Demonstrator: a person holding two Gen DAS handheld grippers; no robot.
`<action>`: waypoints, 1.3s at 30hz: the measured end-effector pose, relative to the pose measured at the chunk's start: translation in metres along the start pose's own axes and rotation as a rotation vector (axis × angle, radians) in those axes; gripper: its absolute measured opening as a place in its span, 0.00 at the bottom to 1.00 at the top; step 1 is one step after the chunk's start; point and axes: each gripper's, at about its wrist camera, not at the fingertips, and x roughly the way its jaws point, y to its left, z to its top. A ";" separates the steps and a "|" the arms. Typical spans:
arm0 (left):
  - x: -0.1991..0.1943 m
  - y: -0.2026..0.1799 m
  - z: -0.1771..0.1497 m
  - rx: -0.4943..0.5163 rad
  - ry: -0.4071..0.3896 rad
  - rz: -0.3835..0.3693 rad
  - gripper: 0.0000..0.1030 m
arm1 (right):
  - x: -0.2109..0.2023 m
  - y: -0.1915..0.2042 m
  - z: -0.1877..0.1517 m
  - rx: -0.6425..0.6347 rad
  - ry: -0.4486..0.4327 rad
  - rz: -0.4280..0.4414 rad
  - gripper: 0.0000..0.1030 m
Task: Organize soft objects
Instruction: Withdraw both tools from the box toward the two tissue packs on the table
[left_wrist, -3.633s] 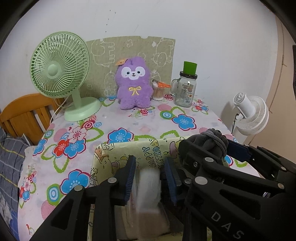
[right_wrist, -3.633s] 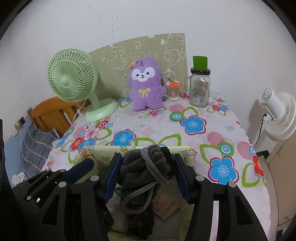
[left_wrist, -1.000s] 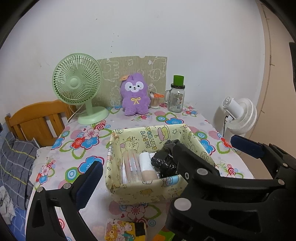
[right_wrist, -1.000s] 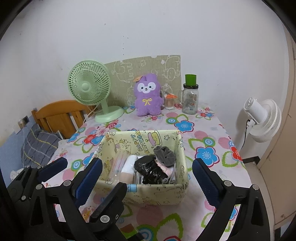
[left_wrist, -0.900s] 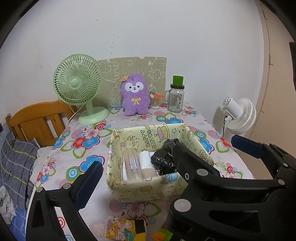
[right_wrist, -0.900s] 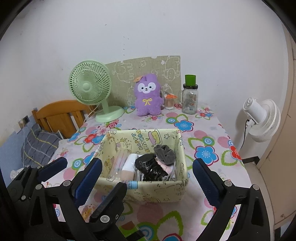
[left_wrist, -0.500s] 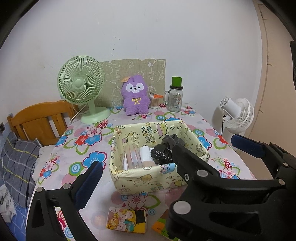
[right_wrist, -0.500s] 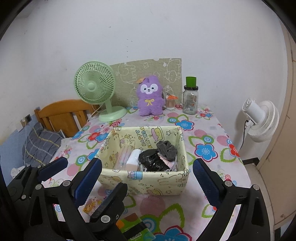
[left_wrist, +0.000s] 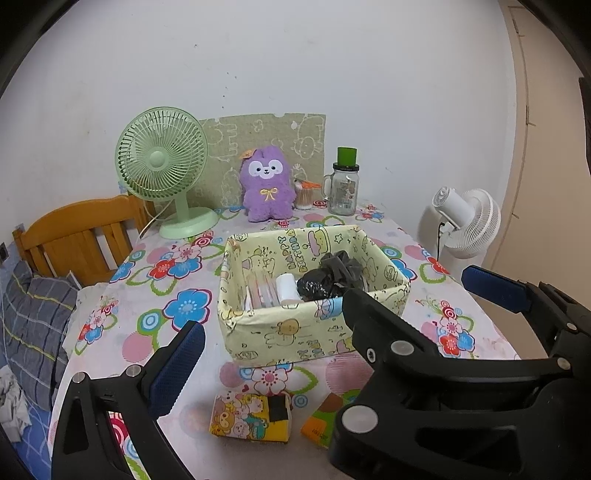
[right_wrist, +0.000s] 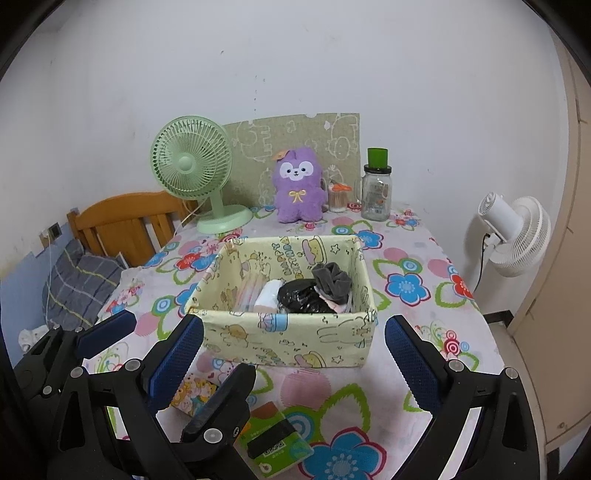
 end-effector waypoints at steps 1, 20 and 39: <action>0.000 0.000 -0.001 0.001 0.000 0.000 1.00 | 0.000 0.000 0.001 0.000 -0.001 0.000 0.97; 0.005 0.004 -0.030 0.011 0.037 -0.025 1.00 | 0.005 0.008 -0.035 -0.009 0.025 0.014 0.97; 0.031 0.017 -0.063 0.027 0.122 -0.037 1.00 | 0.034 0.012 -0.066 -0.020 0.103 0.035 0.97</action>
